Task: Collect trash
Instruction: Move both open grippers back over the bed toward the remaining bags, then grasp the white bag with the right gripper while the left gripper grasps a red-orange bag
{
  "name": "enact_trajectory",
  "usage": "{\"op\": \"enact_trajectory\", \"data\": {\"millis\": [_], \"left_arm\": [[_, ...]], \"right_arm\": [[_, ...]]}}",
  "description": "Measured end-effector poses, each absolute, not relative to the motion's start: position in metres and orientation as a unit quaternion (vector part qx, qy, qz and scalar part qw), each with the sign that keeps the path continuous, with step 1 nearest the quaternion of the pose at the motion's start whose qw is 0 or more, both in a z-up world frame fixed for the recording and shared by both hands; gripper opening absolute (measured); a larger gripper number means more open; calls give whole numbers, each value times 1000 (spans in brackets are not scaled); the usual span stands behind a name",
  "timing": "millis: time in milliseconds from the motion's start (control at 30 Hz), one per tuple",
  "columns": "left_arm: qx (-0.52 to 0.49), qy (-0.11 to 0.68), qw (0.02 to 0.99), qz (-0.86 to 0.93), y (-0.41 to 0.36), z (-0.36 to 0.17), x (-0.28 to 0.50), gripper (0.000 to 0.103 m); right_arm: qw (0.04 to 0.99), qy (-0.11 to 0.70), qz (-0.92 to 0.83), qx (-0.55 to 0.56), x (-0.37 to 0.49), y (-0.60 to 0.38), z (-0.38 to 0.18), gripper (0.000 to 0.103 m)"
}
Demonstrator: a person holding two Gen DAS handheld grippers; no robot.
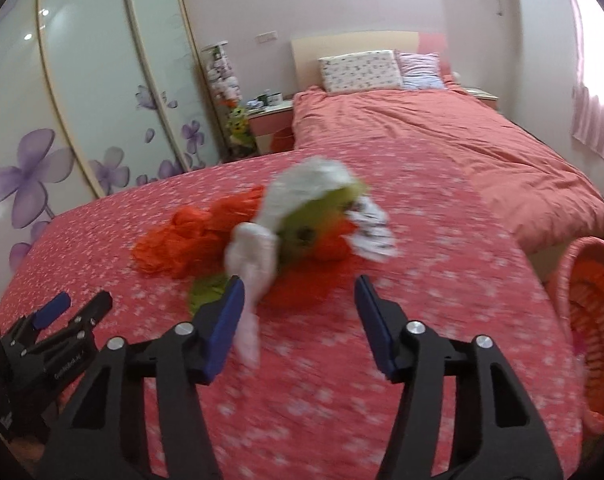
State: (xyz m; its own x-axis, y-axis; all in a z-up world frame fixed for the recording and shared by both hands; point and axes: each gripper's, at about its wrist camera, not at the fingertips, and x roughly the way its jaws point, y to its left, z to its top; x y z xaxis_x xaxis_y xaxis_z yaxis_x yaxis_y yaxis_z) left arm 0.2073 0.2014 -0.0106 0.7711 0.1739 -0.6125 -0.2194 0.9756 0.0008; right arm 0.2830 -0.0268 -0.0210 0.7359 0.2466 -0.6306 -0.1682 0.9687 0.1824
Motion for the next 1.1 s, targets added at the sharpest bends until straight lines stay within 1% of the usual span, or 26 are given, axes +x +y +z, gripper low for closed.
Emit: {"op": "enact_trajectory", "data": {"millis": [67, 300, 400, 433, 467, 567, 800, 933, 1100], "left_arm": [[-51, 328, 937, 106, 213, -14, 209, 81], [-99, 333, 933, 93, 242, -21, 210, 81], [-103, 334, 933, 87, 246, -23, 212, 81], [-103, 335, 933, 86, 247, -24, 213, 81], [-104, 335, 933, 84, 247, -24, 215, 81], [-105, 336, 932, 80, 246, -24, 219, 81], [-100, 332, 935, 77, 239, -17, 243, 81], [-97, 333, 936, 67, 228, -10, 271, 81], [-64, 351, 933, 45, 206, -12, 317, 81]], "right_arm": [[930, 346, 114, 56, 292, -13, -23, 50], [931, 351, 97, 31, 320, 16, -33, 49], [928, 361, 88, 16, 333, 24, -40, 41], [927, 365, 87, 13, 336, 25, -43, 35], [925, 368, 89, 10, 338, 26, -46, 27], [926, 363, 100, 5, 333, 28, -48, 21], [933, 333, 131, 27, 304, 9, -26, 19], [940, 313, 123, 45, 289, -16, -11, 19], [945, 307, 98, 57, 284, -48, -4, 19]]}}
